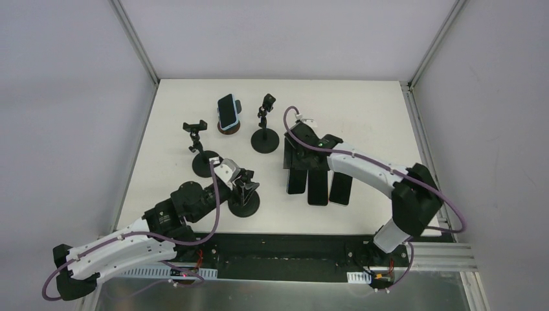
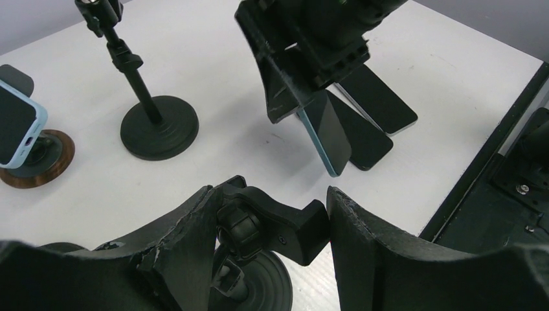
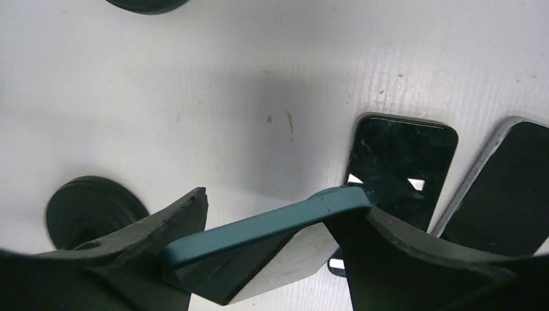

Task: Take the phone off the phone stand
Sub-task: Place the phone at the center of the board.

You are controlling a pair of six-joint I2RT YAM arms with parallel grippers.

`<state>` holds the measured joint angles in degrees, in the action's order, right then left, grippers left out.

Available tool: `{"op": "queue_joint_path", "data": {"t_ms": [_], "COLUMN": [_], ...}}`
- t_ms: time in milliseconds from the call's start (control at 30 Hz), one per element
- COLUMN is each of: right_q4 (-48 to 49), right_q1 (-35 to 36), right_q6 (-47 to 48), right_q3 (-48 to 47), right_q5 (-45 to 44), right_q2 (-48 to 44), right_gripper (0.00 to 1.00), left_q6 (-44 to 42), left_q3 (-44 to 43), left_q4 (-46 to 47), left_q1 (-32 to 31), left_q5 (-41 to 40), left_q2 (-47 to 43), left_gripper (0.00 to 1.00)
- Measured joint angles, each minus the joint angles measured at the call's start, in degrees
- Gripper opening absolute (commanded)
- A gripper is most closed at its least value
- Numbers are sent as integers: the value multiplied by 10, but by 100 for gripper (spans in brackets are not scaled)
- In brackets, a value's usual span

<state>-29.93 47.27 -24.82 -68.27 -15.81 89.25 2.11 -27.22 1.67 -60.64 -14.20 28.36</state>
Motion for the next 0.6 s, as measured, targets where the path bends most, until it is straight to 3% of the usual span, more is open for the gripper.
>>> {"op": "queue_joint_path", "data": {"t_ms": [200, 433, 600], "right_q4": [-3, 18, 36], "right_q1": [-2, -8, -8], "right_q6": [-5, -36, -63], "right_q3": [-19, -11, 4], "right_q5": [0, 0, 0], "right_q2": [89, 119, 126], "right_gripper": [19, 29, 51], "left_q6": [0, 0, 1], "left_q3": [-1, -1, -1], "left_q4": [-58, -87, -88], "left_q1": [0, 0, 0], "left_q5": [-15, -27, -27], "left_q2": [-56, -85, -85], "left_gripper": [0, 0, 0]}}
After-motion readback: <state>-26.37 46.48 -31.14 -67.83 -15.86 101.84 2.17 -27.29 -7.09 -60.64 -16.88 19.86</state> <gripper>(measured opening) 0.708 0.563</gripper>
